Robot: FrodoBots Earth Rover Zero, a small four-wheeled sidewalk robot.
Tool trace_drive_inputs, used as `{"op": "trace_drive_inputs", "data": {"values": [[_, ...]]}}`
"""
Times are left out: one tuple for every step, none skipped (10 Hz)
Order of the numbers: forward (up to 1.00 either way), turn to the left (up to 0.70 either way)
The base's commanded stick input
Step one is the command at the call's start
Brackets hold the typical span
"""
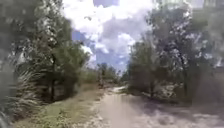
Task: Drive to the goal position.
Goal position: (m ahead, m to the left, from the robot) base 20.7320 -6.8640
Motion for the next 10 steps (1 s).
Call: {"op": "trace_drive_inputs", "data": {"values": [[0.70, 0.00], [0.70, 0.00], [0.70, 0.00], [0.70, 0.00], [0.70, 0.00], [0.70, 0.00], [0.70, 0.00], [0.70, 0.00], [0.70, 0.00], [0.70, 0.00]]}}
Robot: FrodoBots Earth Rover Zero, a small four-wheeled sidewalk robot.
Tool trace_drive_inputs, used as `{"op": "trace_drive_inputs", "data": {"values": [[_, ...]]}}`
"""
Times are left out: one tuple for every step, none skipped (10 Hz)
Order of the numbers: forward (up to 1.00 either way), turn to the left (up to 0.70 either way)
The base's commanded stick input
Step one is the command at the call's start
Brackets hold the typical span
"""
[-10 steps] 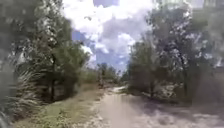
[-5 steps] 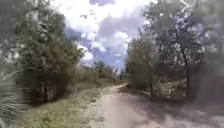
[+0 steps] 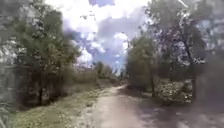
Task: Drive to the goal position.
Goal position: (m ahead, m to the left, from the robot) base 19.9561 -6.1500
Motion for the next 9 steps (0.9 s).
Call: {"op": "trace_drive_inputs", "data": {"values": [[0.70, 0.00], [0.70, 0.00], [0.70, 0.00], [0.70, 0.00], [0.70, 0.00], [0.70, 0.00], [0.70, 0.00], [0.70, 0.00], [0.70, 0.00]]}}
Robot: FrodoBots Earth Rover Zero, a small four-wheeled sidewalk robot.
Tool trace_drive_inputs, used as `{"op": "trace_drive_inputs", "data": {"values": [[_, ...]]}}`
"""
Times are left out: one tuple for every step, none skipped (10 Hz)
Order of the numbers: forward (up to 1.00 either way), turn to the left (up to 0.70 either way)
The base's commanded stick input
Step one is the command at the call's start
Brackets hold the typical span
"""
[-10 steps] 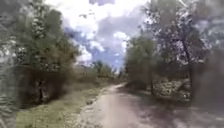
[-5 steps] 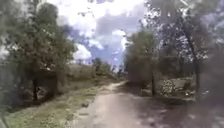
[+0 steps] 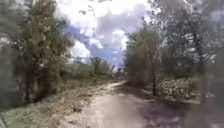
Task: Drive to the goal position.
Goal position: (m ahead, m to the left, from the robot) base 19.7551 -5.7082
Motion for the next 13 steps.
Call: {"op": "trace_drive_inputs", "data": {"values": [[0.70, 0.00], [0.70, 0.00], [0.70, 0.00], [0.70, 0.00], [0.70, 0.00], [0.70, 0.00], [0.70, 0.00], [0.70, 0.00], [0.70, 0.00], [0.70, 0.00], [0.70, 0.00], [0.70, 0.00], [0.70, 0.00]]}}
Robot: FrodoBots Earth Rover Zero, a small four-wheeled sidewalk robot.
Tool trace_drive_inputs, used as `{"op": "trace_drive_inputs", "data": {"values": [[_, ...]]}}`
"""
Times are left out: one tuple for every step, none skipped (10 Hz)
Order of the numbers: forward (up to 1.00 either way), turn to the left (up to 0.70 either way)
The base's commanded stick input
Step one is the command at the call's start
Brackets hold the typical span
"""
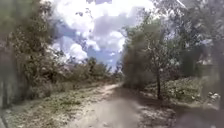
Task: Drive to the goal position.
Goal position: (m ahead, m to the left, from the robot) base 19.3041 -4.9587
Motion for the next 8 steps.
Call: {"op": "trace_drive_inputs", "data": {"values": [[0.70, 0.03], [0.70, 0.28], [0.70, 0.35], [0.70, 0.35], [0.70, 0.25], [0.70, 0.02], [0.70, 0.00], [0.70, 0.00]]}}
